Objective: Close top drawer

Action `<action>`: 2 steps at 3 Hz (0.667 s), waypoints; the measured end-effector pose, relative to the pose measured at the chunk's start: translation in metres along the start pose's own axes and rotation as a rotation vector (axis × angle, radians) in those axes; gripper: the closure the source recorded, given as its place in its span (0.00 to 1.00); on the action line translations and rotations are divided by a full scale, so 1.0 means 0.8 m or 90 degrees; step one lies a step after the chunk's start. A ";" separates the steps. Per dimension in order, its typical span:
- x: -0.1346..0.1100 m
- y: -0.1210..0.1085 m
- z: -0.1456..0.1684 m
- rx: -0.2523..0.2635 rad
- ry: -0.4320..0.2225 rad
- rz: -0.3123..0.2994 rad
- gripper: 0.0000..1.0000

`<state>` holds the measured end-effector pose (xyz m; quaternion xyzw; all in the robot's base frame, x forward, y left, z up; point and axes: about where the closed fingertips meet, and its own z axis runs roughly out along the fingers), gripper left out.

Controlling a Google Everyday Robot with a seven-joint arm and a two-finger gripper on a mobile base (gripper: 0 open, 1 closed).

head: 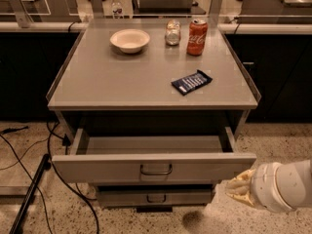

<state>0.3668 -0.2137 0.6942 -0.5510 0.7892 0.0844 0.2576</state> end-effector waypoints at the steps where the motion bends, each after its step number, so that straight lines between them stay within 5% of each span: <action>1: -0.002 -0.009 -0.002 0.017 0.001 -0.005 1.00; 2: 0.007 -0.002 0.010 0.019 0.005 -0.022 1.00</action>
Offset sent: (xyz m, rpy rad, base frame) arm 0.0093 -0.0066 -0.0283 -0.0541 -0.0969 0.0228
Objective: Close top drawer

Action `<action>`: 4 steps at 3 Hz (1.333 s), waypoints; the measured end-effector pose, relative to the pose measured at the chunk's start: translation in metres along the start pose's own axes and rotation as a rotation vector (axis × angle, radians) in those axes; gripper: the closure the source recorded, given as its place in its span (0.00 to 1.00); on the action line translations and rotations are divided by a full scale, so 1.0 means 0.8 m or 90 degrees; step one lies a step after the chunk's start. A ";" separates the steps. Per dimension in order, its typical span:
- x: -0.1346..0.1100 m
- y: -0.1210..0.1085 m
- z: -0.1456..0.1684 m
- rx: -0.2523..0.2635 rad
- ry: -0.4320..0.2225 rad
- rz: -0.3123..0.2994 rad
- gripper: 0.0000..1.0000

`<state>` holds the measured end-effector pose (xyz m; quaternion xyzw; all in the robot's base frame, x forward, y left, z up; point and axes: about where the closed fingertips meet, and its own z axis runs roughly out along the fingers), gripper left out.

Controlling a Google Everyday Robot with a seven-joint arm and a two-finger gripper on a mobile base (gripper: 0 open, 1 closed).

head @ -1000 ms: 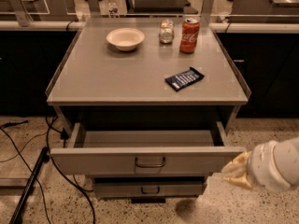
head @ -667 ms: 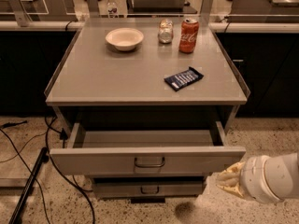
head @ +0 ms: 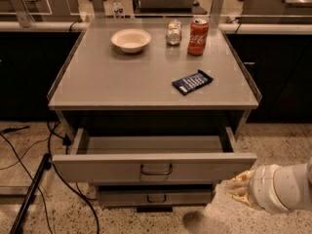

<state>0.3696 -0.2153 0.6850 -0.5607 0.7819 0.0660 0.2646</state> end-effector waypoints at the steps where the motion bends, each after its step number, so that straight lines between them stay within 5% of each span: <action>1: 0.006 -0.005 0.028 0.028 -0.019 -0.023 1.00; 4: -0.037 -0.075 0.107 0.190 -0.120 -0.132 1.00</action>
Offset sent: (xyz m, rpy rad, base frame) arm 0.0587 0.0310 -0.0572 0.0408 -0.3093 0.0710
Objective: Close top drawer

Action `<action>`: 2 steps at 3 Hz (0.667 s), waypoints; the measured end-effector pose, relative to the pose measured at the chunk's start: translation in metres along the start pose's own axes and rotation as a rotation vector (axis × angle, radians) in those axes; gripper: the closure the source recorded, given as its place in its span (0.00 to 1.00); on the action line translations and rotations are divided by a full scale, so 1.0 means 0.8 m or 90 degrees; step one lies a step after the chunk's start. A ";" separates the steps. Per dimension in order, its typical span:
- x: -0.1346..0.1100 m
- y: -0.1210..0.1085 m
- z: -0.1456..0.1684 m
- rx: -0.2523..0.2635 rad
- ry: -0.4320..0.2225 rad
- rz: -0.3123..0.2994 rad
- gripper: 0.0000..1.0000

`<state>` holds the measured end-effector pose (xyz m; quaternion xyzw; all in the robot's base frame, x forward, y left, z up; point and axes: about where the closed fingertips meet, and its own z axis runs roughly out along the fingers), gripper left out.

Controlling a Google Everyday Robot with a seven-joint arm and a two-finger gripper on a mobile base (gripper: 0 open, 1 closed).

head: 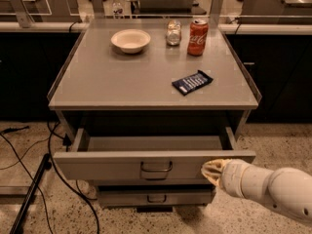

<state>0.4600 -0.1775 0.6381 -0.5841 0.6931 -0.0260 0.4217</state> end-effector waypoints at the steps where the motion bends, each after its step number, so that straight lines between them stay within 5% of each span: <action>1: -0.005 -0.023 0.020 0.028 -0.014 -0.015 1.00; 2: -0.009 -0.041 0.038 0.043 -0.021 -0.023 1.00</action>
Offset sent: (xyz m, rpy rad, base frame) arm 0.0695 0.0127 0.0025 0.0059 -0.1215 0.0011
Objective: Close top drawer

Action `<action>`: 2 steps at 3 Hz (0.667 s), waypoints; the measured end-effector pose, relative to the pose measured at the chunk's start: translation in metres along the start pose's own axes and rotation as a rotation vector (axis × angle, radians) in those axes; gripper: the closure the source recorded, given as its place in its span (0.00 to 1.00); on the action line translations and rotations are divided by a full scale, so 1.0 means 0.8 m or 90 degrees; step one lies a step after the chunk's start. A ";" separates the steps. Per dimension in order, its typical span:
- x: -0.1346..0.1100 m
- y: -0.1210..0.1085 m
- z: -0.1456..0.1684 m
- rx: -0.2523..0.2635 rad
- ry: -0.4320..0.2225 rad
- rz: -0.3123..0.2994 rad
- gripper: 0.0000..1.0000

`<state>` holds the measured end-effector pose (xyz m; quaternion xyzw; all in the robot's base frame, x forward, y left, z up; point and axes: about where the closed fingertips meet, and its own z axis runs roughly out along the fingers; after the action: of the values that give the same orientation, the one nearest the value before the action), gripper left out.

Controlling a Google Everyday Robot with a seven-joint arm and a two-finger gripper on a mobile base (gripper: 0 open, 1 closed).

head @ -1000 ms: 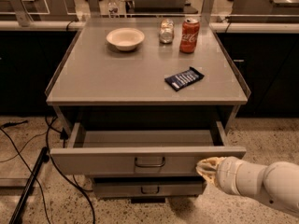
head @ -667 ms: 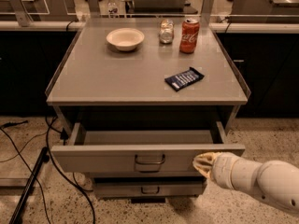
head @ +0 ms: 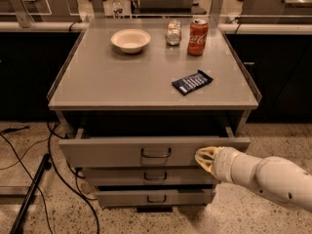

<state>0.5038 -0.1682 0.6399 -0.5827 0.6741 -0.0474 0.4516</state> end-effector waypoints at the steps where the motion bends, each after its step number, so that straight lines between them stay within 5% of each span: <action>1: -0.002 -0.014 0.017 0.009 -0.003 -0.005 1.00; 2: -0.003 -0.024 0.032 0.012 -0.003 -0.007 1.00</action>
Offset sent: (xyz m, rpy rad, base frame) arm 0.0485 0.0101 -0.0046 -0.0047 -0.0294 -0.0068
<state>0.5347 -0.1601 0.6373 -0.5820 0.6694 -0.0547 0.4585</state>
